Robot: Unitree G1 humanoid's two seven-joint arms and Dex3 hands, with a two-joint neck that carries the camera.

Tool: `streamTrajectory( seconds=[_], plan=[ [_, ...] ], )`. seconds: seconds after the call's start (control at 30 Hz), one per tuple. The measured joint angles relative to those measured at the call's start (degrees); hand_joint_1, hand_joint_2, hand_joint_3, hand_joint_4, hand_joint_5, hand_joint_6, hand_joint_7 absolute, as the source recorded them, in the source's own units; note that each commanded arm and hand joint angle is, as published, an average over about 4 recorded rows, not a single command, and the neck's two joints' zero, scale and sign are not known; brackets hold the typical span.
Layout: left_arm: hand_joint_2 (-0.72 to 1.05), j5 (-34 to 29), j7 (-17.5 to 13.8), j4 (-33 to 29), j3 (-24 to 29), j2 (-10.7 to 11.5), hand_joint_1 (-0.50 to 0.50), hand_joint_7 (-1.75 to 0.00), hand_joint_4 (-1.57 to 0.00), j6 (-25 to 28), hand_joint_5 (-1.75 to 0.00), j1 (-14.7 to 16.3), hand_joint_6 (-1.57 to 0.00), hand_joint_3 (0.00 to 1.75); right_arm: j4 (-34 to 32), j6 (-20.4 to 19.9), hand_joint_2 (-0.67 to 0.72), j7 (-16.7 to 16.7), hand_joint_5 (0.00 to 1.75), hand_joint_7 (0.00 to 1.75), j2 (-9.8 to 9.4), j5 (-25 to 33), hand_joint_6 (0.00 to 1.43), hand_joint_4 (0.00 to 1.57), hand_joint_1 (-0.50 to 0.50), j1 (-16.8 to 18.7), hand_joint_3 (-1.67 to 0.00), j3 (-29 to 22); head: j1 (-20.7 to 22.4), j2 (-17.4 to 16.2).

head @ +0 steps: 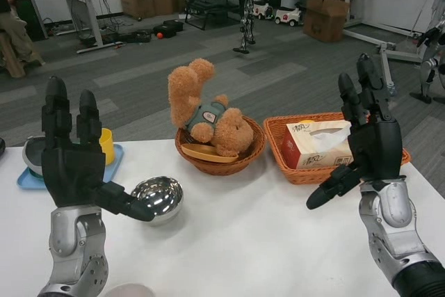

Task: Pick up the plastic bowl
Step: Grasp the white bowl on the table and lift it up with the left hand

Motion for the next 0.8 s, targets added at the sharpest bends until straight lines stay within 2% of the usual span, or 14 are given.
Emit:
streamTrajectory(
  seconds=[0.33,0.4,0.53,0.63,0.7,0.8],
  plan=[
    [-0.72,1.2,0.1,0.0,0.2,0.0,-0.50,0.00,0.00,0.0,0.00,0.0,0.00,0.00,0.1,0.0,0.72,0.0,0.00,0.00,-0.02,0.0,0.00,0.00,-0.46,0.0,0.00,0.1,1.0,-2.6],
    [-0.72,3.2,0.1,0.0,0.9,-0.1,-0.50,0.00,0.00,0.2,0.00,0.0,0.00,0.00,0.4,0.0,0.72,0.0,0.00,0.00,-0.04,0.0,0.00,0.00,-0.46,0.0,0.00,0.1,1.5,-3.3],
    [-0.72,9.3,0.1,-1.3,3.4,0.3,-0.50,0.00,0.00,2.1,0.00,0.7,0.00,0.00,1.1,-0.1,0.72,0.0,0.00,0.00,-0.06,0.0,0.00,0.00,-0.46,0.0,0.00,0.2,3.9,-6.8],
    [-0.72,14.8,-1.2,-6.6,6.2,2.0,-0.50,0.00,0.00,5.5,0.00,3.4,0.00,0.00,1.8,-0.2,0.72,-0.1,0.00,0.00,-0.24,0.0,0.00,0.00,-0.46,-0.1,0.00,0.3,6.6,-10.3],
    [-0.72,21.1,-3.9,-12.7,10.2,2.8,-0.50,0.00,0.00,9.6,0.00,6.4,0.00,0.00,2.6,-0.4,0.72,-0.2,0.00,0.00,-0.54,0.0,0.00,0.00,-0.46,-0.1,0.00,0.3,9.5,-13.1],
    [-0.72,29.2,-8.3,-20.1,15.2,3.4,-0.50,0.00,0.00,15.2,0.00,10.5,0.00,0.00,3.9,-0.7,0.72,-0.3,0.00,0.00,-1.10,0.0,0.00,0.00,-0.46,-0.1,0.00,0.4,12.6,-15.6]
  ],
)
